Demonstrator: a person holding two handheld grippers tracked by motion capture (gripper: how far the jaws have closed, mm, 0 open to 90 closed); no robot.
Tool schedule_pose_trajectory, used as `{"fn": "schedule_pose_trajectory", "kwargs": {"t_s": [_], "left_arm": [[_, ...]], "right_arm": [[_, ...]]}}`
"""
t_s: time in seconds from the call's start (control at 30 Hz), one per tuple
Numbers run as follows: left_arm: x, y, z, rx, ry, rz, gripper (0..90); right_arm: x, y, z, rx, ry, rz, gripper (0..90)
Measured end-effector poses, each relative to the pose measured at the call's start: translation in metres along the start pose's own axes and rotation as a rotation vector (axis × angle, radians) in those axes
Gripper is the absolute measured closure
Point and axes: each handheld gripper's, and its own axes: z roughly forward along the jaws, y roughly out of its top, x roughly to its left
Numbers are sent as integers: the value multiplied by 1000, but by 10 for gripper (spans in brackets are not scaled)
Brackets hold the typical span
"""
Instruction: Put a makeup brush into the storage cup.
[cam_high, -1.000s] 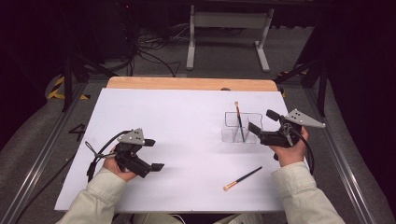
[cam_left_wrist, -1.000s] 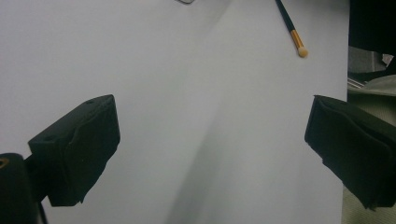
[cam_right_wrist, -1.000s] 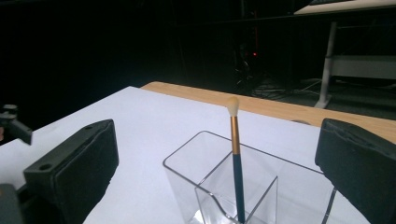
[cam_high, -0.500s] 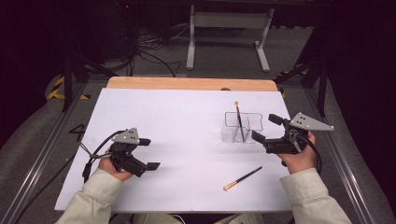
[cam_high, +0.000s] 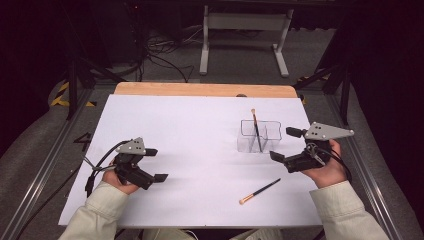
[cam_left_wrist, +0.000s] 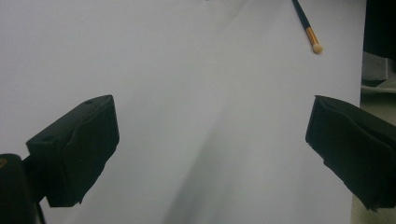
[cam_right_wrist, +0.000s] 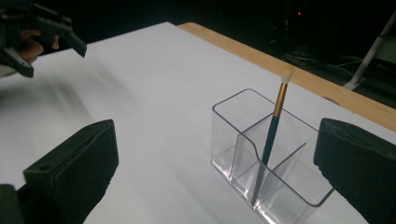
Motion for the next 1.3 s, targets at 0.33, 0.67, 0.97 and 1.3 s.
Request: {"fn": "schedule_pose_trajectory", "kwargs": {"t_s": [0.33, 0.67, 0.97, 1.3], "left_arm": [[3, -7, -5, -6, 19, -16, 29], [3, -11, -9, -15, 30, -24, 28], [5, -12, -8, -8, 31, -31, 28], [5, -12, -8, -8, 32, -32, 28]], "right_arm": [[13, 10, 8, 197, 47, -109, 5], [16, 19, 18, 344, 108, -168, 5], [20, 21, 26, 475, 168, -206, 5], [25, 20, 36, 574, 201, -231, 5]]}}
